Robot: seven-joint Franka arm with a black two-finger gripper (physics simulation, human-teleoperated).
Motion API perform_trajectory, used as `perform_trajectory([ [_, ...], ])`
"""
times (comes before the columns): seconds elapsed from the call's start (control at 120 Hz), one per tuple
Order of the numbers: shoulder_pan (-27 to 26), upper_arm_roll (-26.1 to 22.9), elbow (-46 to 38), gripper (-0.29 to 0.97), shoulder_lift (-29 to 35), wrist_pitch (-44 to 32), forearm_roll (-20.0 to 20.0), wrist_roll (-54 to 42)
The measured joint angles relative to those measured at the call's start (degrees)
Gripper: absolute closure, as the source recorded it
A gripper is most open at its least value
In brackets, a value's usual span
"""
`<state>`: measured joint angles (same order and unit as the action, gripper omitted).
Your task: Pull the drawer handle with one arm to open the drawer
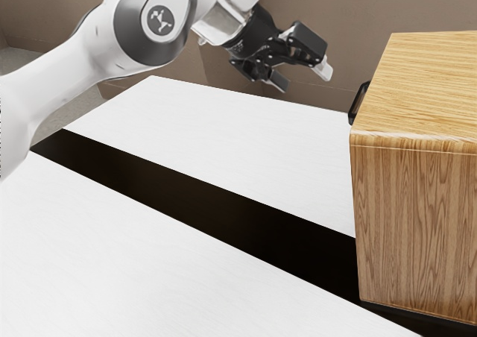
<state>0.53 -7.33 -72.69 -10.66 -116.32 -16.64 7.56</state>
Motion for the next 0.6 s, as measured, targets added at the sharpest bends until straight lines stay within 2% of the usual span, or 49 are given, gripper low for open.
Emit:
perform_trajectory([
  [0.6, -0.31, -0.24, 0.31, 0.00, -2.86, -0.87, -0.84, 0.68],
])
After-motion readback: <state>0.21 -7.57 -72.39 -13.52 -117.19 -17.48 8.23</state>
